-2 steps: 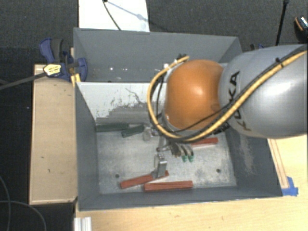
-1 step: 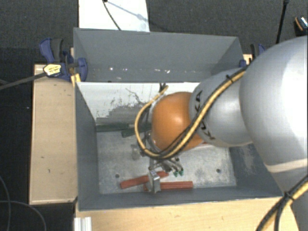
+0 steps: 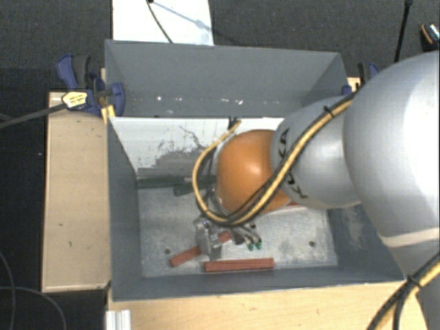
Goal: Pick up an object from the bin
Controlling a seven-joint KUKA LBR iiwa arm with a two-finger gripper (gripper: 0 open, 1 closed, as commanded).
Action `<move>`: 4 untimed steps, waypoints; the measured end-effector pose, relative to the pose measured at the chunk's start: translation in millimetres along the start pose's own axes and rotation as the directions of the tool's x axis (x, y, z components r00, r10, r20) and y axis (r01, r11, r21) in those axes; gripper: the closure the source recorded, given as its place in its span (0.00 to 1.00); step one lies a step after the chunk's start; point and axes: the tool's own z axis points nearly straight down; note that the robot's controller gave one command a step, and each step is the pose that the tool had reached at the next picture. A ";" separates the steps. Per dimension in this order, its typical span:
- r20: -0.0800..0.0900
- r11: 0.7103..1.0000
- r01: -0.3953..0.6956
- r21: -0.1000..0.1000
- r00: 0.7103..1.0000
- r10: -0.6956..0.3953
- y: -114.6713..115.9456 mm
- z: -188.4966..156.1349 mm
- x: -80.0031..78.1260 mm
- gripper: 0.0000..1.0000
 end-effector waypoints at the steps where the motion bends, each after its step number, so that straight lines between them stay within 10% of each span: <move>1: -0.004 0.998 -0.062 0.001 0.998 0.062 -9.7 -25.3 25.0 1.00; 2: -0.005 0.998 -0.066 0.000 0.998 0.066 -9.3 -24.5 24.6 0.00; 3: 0.004 0.964 -0.264 0.000 0.964 0.264 20.8 -0.4 13.4 0.00; 4: -0.002 0.964 -0.267 0.001 0.964 0.267 21.0 1.1 15.9 1.00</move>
Offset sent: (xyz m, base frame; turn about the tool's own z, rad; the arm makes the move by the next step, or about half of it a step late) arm -0.0199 -0.0174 0.0243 0.0627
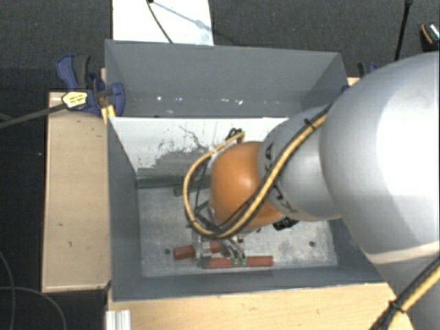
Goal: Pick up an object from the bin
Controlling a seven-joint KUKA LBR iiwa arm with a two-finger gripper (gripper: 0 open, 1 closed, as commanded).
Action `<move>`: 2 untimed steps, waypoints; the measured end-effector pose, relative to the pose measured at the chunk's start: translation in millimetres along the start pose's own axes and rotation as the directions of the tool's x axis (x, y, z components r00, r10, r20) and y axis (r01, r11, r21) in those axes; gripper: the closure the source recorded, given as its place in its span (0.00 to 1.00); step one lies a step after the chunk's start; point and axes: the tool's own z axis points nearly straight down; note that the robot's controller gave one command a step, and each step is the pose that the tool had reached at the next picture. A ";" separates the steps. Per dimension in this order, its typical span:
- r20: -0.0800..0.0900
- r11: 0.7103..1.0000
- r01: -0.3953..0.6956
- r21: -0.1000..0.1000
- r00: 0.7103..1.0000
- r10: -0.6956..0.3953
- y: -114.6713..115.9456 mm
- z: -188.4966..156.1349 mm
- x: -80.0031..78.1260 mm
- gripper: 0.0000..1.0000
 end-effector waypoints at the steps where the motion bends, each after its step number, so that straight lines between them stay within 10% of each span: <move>1: 0.007 0.996 0.092 -0.001 0.996 -0.092 13.3 -0.9 -54.9 1.00; 2: 0.012 0.999 0.047 -0.003 0.999 -0.047 42.6 -170.9 -67.9 1.00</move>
Offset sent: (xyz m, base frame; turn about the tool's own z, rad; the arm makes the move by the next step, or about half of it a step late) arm 0.0514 0.0168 -0.0001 -0.0916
